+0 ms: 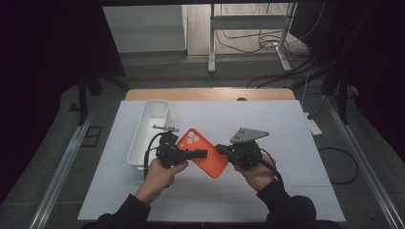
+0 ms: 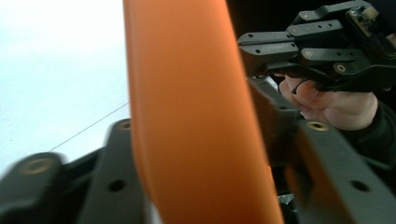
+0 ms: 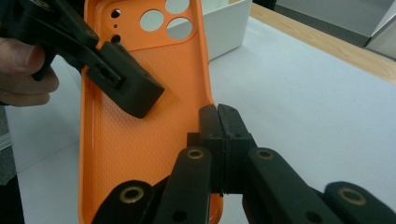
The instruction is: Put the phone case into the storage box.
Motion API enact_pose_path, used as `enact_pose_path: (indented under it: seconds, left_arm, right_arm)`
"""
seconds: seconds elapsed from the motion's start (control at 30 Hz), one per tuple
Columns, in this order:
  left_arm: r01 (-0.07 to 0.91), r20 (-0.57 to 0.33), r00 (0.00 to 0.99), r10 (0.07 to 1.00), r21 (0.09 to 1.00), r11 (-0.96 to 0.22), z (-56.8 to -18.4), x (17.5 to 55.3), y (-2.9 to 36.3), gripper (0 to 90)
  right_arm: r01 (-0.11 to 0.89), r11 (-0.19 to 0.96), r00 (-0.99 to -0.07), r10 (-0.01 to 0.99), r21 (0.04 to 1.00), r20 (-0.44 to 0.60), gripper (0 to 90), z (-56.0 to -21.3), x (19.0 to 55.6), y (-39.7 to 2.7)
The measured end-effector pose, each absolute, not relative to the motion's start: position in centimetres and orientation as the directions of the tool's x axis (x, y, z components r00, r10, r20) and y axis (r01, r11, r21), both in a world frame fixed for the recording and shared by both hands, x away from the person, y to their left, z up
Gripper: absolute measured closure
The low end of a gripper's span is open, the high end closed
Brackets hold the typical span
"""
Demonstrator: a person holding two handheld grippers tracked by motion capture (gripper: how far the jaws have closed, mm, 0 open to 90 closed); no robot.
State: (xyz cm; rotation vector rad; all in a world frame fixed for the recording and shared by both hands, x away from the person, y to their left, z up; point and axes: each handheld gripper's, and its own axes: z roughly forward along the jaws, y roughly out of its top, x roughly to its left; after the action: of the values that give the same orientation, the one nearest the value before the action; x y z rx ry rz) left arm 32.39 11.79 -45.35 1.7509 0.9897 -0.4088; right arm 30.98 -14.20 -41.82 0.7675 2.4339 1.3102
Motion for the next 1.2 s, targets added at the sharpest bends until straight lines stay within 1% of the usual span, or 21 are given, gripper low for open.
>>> enact_pose_path:
  seconds: [0.13, 0.37, 0.57, 0.67, 0.7, 0.8, 0.93, 0.97, 1.1, 1.2]
  left_arm:
    - [0.783, -0.692, 0.600, 0.401, 0.610, -0.120, -45.4, 32.4, 11.9, 72.2]
    - [0.824, -0.748, 0.549, 0.372, 0.559, -0.092, -45.9, 32.5, 12.1, 83.7]
    - [0.827, -0.748, 0.544, 0.380, 0.554, -0.093, -46.0, 32.5, 12.2, 85.0]
    - [0.816, -0.727, 0.559, 0.398, 0.568, -0.107, -45.8, 32.5, 12.3, 85.1]
    - [0.813, -0.724, 0.563, 0.400, 0.572, -0.109, -45.8, 32.4, 12.3, 85.2]
    - [0.802, -0.705, 0.577, 0.411, 0.585, -0.121, -45.5, 32.3, 12.3, 85.1]
    - [0.790, -0.687, 0.591, 0.424, 0.599, -0.131, -45.4, 32.3, 12.6, 85.0]
    - [0.788, -0.682, 0.593, 0.427, 0.600, -0.136, -45.3, 32.4, 12.8, 85.0]
    - [0.780, -0.666, 0.604, 0.438, 0.608, -0.150, -45.3, 32.4, 13.1, 84.9]
    - [0.770, -0.651, 0.618, 0.441, 0.614, -0.173, -45.4, 32.4, 13.3, 84.9]
  right_arm:
    - [0.321, 0.455, -0.823, 0.568, 0.830, 0.007, 89.1, -41.9, 30.9, -14.1]
    - [0.319, 0.455, -0.827, 0.562, 0.831, 0.010, 89.0, -42.1, 31.0, -14.1]
    - [0.322, 0.460, -0.831, 0.556, 0.827, 0.014, 88.3, -42.3, 31.0, -13.9]
    - [0.328, 0.456, -0.836, 0.548, 0.827, 0.029, 85.4, -42.3, 31.1, -14.0]
    - [0.328, 0.456, -0.836, 0.548, 0.827, 0.029, 82.2, -42.3, 31.1, -14.0]
    - [0.334, 0.460, -0.834, 0.550, 0.823, 0.031, 68.6, -42.2, 31.1, -14.1]
    - [0.331, 0.465, -0.819, 0.574, 0.821, 0.006, 50.9, -42.0, 31.2, -14.4]
    - [0.343, 0.466, -0.818, 0.575, 0.816, 0.015, 45.1, -42.0, 31.3, -14.5]
    - [0.381, 0.458, -0.818, 0.572, 0.803, 0.062, 28.4, -42.0, 31.7, -14.8]
    - [0.410, 0.445, -0.825, 0.553, 0.796, 0.117, 18.2, -42.2, 32.1, -15.1]
